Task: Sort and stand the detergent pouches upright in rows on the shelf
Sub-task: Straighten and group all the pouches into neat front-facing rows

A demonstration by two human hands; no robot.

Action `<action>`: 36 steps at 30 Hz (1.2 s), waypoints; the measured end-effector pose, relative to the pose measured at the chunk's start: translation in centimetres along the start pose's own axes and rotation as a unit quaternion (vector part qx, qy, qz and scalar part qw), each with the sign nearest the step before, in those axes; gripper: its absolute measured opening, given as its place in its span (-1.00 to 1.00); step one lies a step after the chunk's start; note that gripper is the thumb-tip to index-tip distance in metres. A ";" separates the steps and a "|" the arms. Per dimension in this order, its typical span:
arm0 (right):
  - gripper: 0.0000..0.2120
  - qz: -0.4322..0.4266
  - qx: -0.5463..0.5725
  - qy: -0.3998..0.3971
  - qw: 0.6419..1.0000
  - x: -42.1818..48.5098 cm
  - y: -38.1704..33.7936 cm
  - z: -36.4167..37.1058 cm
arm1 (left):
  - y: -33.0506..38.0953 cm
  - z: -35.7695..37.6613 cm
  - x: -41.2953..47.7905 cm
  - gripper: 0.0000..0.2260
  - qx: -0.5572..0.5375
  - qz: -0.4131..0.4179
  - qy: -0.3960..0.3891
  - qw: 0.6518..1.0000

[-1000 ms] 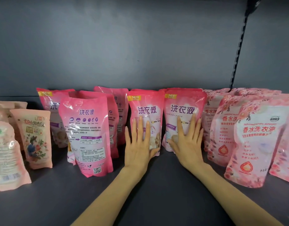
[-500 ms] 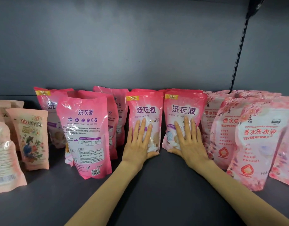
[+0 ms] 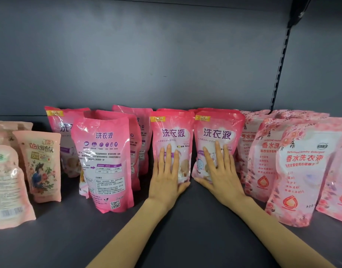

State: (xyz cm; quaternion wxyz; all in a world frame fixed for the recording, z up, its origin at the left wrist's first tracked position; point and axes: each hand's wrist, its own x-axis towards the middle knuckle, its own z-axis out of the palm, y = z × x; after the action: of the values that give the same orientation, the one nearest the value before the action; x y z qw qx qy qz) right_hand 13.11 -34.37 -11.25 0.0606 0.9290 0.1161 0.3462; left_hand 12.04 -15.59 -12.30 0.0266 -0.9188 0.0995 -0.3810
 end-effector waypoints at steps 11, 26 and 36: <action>-0.36 0.014 -0.009 -0.022 1.000 0.1 -0.3 -2.4 | 0.5 -3.3 0.7 -0.39 0.006 0.052 -0.012 0.999; 0.02 0.015 0.079 -0.080 0.994 -2.3 -1.5 -13.1 | -3.3 -16.3 -3.1 -0.46 0.011 0.077 0.029 0.997; -0.20 -0.021 0.096 -0.051 0.994 -1.4 -5.4 -16.1 | -12.4 -22.4 -3.6 -0.41 0.064 0.050 0.019 0.996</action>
State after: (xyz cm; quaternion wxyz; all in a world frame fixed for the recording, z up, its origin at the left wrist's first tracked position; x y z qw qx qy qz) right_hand 0.54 -28.96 -1.04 -0.0155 0.9441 0.1653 0.2847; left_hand -4.18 -2.09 2.65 0.1029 -0.9017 0.1211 -0.4021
